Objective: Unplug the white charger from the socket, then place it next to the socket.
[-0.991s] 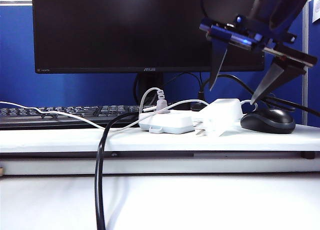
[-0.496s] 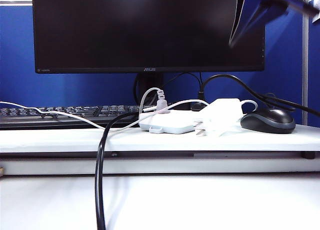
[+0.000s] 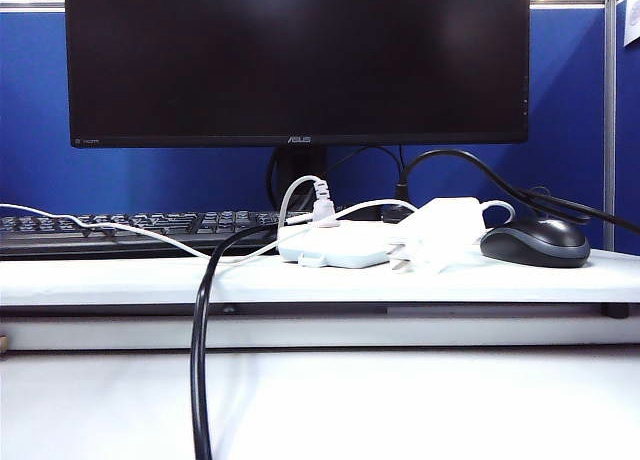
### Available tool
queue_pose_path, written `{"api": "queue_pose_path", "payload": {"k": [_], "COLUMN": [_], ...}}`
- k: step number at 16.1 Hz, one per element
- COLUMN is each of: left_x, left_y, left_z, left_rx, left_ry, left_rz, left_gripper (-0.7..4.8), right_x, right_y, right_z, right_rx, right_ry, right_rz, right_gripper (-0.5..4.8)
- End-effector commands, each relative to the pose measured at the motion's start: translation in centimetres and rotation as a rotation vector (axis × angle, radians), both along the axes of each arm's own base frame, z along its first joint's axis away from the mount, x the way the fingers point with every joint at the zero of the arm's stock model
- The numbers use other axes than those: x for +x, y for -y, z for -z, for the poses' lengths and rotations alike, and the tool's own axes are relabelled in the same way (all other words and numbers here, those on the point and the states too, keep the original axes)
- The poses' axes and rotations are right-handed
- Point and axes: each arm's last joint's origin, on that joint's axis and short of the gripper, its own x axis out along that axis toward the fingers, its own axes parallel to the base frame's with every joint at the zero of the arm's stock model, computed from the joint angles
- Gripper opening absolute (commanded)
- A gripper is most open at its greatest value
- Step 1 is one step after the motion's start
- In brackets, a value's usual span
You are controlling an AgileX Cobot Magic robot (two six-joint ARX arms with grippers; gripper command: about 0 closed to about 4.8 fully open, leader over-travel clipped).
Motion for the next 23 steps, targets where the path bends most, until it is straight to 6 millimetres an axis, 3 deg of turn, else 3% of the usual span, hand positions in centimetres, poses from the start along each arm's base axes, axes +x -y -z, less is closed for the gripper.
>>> {"api": "queue_pose_path", "payload": {"k": [1,4,5,7,9,12,15,17,20,23], "left_x": [-4.3,-8.6,-10.4,-12.0,-12.4,-10.1,-6.6,-5.0,-3.5,-2.9], "left_y": [-2.7,-5.5,-6.7,-7.8,-8.4,-6.9,-4.7,-3.6,-2.7,-2.3], "left_z": [-0.2,1.5,2.9,4.2,6.4,10.1,14.6,17.3,22.1,25.1], "left_rx": [-0.022,0.031,0.067,0.074,0.094,0.166,0.163,0.163,0.124,0.128], "left_ry": [-0.010,-0.093,-0.155,-0.173,-0.224,-0.325,-0.334,-0.334,-0.467,-0.480], "left_rz": [0.004,0.003,-0.019,-0.045,-0.122,-0.121,-0.121,-0.121,-0.120,-0.120], "left_gripper": [-0.05,-0.05,-0.05,-0.05,-0.05,-0.05,-0.05,-0.05,-0.05,-0.05], "right_x": [-2.8,-5.7,-6.6,-6.8,-6.0,-5.2,-4.3,-4.0,-3.7,-3.4], "right_y": [1.4,2.9,3.4,3.3,2.9,2.6,2.2,2.0,1.9,1.9], "right_z": [-1.1,-1.1,0.2,3.5,9.6,14.7,18.8,20.7,22.4,23.6], "right_rx": [-0.049,-0.094,-0.080,-0.073,-0.103,-0.091,-0.039,-0.047,-0.070,-0.084], "right_ry": [0.167,0.317,0.349,0.345,0.271,0.282,0.139,0.079,0.040,0.038], "right_rz": [-0.028,-0.037,-0.036,-0.093,-0.104,-0.071,-0.033,-0.032,-0.019,0.024], "right_gripper": [-0.01,-0.01,-0.01,-0.01,-0.01,-0.01,-0.01,-0.01,-0.01,-0.01]}}
